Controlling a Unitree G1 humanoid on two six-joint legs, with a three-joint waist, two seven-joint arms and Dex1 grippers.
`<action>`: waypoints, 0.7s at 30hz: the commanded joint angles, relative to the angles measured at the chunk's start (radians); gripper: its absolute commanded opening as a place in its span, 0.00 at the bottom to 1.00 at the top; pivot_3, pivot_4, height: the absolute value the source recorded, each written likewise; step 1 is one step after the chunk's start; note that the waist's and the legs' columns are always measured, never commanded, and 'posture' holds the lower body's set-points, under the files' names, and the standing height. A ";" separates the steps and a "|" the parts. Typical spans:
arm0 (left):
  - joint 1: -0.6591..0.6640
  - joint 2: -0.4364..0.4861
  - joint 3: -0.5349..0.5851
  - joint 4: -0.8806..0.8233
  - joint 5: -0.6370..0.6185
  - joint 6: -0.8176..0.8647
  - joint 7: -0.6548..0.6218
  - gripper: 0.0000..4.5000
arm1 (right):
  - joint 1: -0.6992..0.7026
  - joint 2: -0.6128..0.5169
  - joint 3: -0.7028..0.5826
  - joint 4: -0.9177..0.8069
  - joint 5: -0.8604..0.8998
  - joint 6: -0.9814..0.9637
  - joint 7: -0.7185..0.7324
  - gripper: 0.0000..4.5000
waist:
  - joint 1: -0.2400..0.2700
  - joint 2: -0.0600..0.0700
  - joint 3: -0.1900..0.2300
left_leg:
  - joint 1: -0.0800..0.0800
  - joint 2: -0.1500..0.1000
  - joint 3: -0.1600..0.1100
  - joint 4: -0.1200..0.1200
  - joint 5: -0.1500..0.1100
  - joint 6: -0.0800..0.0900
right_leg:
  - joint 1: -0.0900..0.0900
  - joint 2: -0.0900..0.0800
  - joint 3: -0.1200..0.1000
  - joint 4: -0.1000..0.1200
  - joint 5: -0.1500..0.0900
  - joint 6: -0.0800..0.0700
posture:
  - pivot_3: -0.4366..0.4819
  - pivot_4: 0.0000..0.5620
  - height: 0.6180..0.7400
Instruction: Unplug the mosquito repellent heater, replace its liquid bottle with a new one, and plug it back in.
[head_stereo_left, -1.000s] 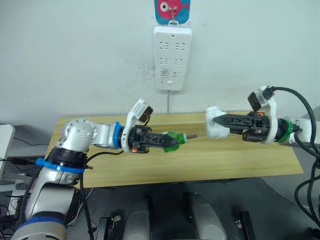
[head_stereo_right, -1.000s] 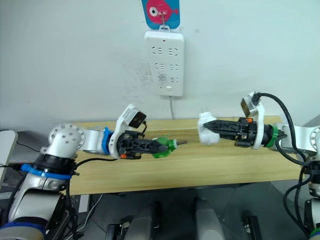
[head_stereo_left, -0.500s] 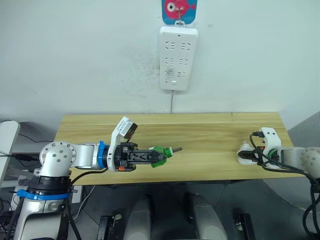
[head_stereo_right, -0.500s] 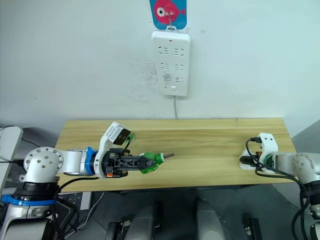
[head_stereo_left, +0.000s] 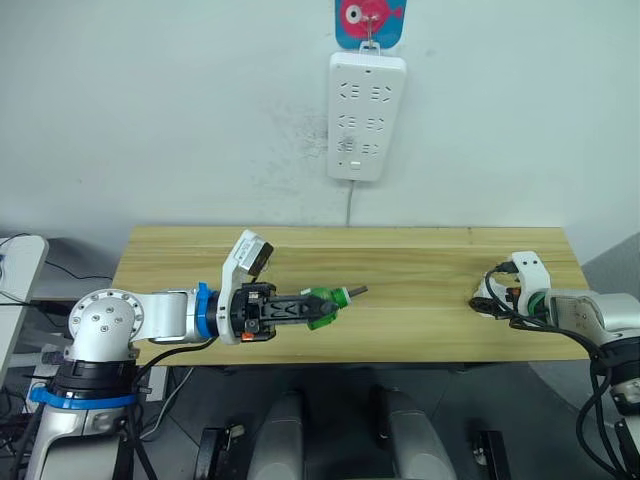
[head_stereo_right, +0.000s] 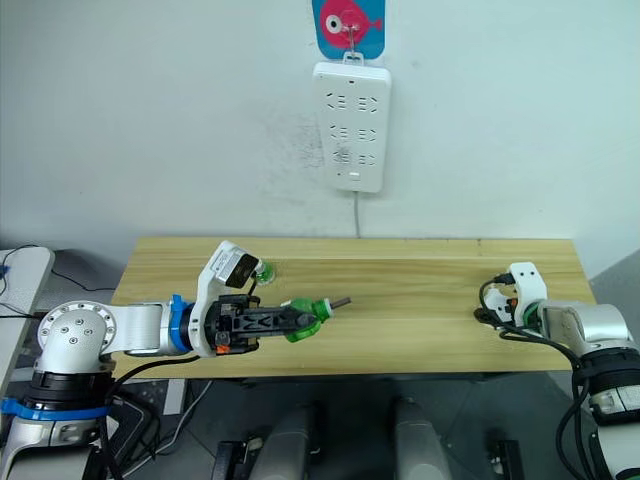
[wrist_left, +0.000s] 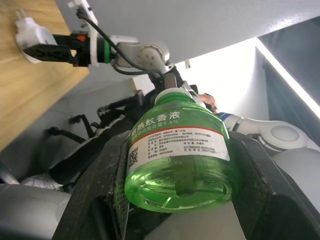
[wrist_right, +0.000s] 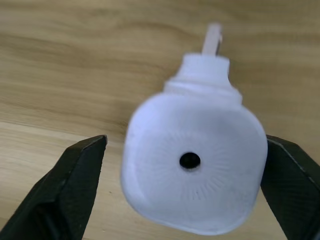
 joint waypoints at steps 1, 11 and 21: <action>0.012 -0.034 0.013 -0.060 0.067 -0.084 0.004 0.50 | 0.042 -0.051 -0.128 -0.250 0.043 0.085 0.008 0.98 | 0.000 0.001 0.000 | 0.000 0.000 0.000 0.000 0.000 0.000 | 0.000 0.000 0.000 0.000 0.000 0.000 | 0.39 0.57 1.00; 0.074 -0.194 -0.269 -0.183 1.107 -1.043 -0.177 0.50 | 0.051 0.183 -0.383 -0.497 1.303 0.307 -0.568 0.98 | -0.001 -0.001 0.001 | 0.000 0.007 0.003 -0.002 0.000 0.000 | 0.001 -0.002 0.000 -0.002 -0.001 -0.007 | 0.32 0.58 1.00; 0.053 -0.293 -0.295 -0.199 1.250 -1.185 -0.223 0.50 | 0.053 0.431 -0.268 -0.641 1.431 0.055 -0.923 0.98 | -0.025 -0.002 0.002 | -0.001 0.005 0.009 0.000 0.000 0.000 | 0.000 -0.002 0.002 -0.002 0.000 0.000 | 0.32 0.57 1.00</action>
